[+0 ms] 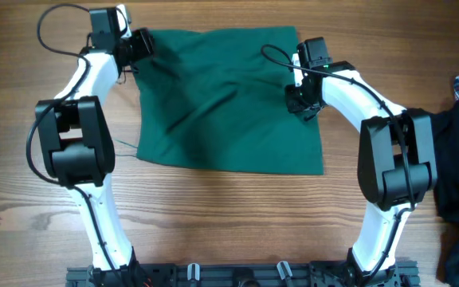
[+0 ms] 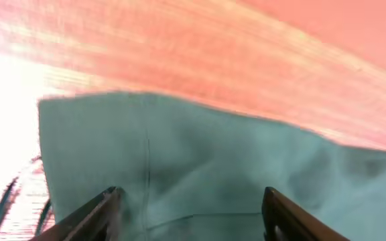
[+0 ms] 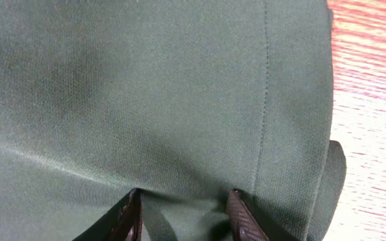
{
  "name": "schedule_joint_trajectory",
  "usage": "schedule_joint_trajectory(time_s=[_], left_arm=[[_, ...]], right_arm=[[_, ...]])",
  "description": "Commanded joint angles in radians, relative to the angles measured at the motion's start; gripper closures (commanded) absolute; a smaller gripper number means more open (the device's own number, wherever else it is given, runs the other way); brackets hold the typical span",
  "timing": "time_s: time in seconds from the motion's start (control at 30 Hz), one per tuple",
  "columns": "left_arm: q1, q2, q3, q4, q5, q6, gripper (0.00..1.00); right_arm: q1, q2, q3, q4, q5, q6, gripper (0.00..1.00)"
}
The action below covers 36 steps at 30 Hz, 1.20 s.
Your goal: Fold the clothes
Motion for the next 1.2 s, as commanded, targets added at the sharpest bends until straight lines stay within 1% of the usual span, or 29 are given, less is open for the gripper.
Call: schedule_joint_trajectory(time_s=[0.0,0.07,0.13,0.17,0.2,0.23,0.27,0.33,0.4,0.47,0.5,0.63,0.73,0.8,0.83,0.87,0.93,0.97,1.03,1.1,1.13,1.17], left_arm=[[-0.028,-0.170,0.051,-0.018,0.016,0.012,0.29],[-0.049,-0.220,0.051,-0.069,0.016,0.008,0.29],[-0.068,-0.223,0.051,-0.123,0.016,0.003,0.28],[-0.080,-0.219,0.051,-0.193,0.016,-0.040,0.27],[-0.086,-0.217,0.051,-0.226,0.016,-0.054,0.27],[-0.093,-0.213,0.051,-0.259,0.016,-0.072,0.27],[-0.101,-0.204,0.051,-0.301,0.016,-0.078,0.28],[-0.133,-0.152,0.044,-0.434,0.011,-0.079,0.29],[-0.152,-0.097,0.033,-0.471,0.001,-0.079,0.30],[-0.156,-0.053,0.021,-0.494,0.001,-0.108,0.35],[-0.156,-0.045,0.018,-0.509,0.001,-0.121,0.35],[-0.156,-0.042,0.018,-0.586,0.000,-0.124,0.36],[-0.157,-0.033,0.011,-0.600,0.000,-0.124,0.35],[-0.157,-0.013,0.010,-0.605,-0.010,-0.124,0.34],[-0.157,-0.003,0.006,-0.606,-0.021,-0.130,0.34],[-0.157,0.011,-0.001,-0.607,-0.041,-0.154,0.34],[-0.156,0.049,-0.006,-0.650,-0.076,-0.162,0.34],[-0.156,0.056,-0.013,-0.674,-0.135,-0.162,0.34],[-0.156,0.056,-0.025,-0.685,-0.203,-0.162,0.34],[-0.156,0.056,-0.034,-0.692,-0.225,-0.161,0.34],[-0.156,0.056,-0.034,-0.686,-0.225,-0.161,0.34],[-0.156,0.056,-0.034,-0.662,-0.225,-0.161,0.34]], right_arm=[[-0.019,0.040,0.021,0.006,-0.093,-0.007,0.54],[-0.017,0.014,0.115,-0.039,-0.195,-0.026,0.49],[-0.009,-0.024,0.227,-0.085,-0.222,-0.030,0.46],[-0.005,-0.057,0.314,-0.064,-0.220,-0.032,0.47],[-0.006,-0.058,0.336,-0.029,-0.203,-0.032,0.47],[-0.006,-0.058,0.338,0.012,-0.182,-0.032,0.48],[-0.006,-0.054,0.338,0.046,-0.158,-0.032,0.52],[-0.006,-0.010,0.338,0.148,-0.138,-0.037,0.57],[-0.006,0.054,0.338,0.224,-0.138,-0.037,0.64],[-0.006,0.137,0.338,0.303,-0.139,-0.042,0.68],[-0.006,0.172,0.338,0.330,-0.140,-0.059,0.72],[-0.006,0.299,0.338,0.427,-0.142,-0.078,0.79],[-0.007,0.348,0.338,0.465,-0.134,-0.080,0.83],[-0.008,0.353,0.338,0.455,-0.085,-0.080,0.89],[-0.009,0.354,0.338,0.452,-0.065,-0.081,0.90],[-0.012,0.354,0.338,0.451,-0.035,-0.082,0.90],[-0.036,0.354,0.338,0.452,-0.006,-0.081,0.92],[-0.055,0.354,0.338,0.449,-0.006,-0.077,0.93],[-0.083,0.354,0.338,0.449,-0.006,-0.077,0.94],[-0.100,0.354,0.338,0.449,-0.011,-0.078,0.94],[-0.102,0.354,0.338,0.457,-0.034,-0.113,0.91],[-0.100,0.354,0.338,0.467,-0.041,-0.122,0.83]])
